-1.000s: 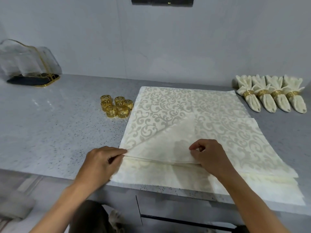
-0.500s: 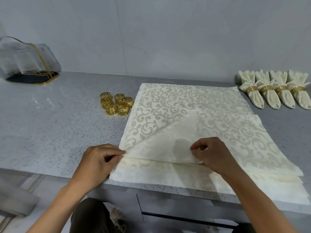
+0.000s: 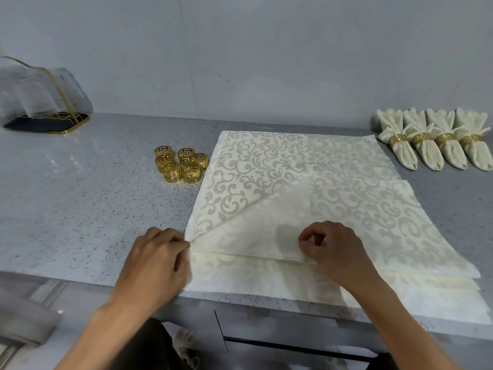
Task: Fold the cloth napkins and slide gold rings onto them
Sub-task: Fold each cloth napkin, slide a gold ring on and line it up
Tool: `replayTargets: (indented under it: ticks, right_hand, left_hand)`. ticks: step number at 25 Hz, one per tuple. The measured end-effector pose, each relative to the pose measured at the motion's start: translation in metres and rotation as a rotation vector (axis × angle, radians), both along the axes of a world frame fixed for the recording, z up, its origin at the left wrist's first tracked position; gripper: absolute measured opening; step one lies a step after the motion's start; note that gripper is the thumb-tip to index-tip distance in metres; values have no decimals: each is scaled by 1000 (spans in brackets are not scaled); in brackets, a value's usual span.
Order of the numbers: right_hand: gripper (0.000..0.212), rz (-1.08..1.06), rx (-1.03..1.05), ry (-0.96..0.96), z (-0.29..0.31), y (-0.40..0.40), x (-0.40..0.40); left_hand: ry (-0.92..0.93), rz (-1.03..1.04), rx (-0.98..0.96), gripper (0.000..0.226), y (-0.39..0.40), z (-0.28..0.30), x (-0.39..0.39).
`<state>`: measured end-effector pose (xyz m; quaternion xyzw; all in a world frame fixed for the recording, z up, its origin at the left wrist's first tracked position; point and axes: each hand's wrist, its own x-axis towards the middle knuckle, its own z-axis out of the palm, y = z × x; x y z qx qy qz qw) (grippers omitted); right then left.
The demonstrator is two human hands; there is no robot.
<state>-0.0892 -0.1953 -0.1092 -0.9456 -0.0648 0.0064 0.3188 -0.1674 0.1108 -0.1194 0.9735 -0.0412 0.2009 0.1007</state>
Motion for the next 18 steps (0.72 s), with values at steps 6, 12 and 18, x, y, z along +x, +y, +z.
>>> replayTargets:
  ticks: [6,12,18]
  right_hand:
    - [17,38,-219,-256,-16,4,-20]
    - [34,104,-334,-375,14,22,10]
    - [61,172,-448,-9,-23,35,106]
  left_hand:
    - [232,-266,-45,54,-90,19,66]
    - [387,-289,133,65,-99,-22,94]
    - [378,-278,138,78,-100,-22,96]
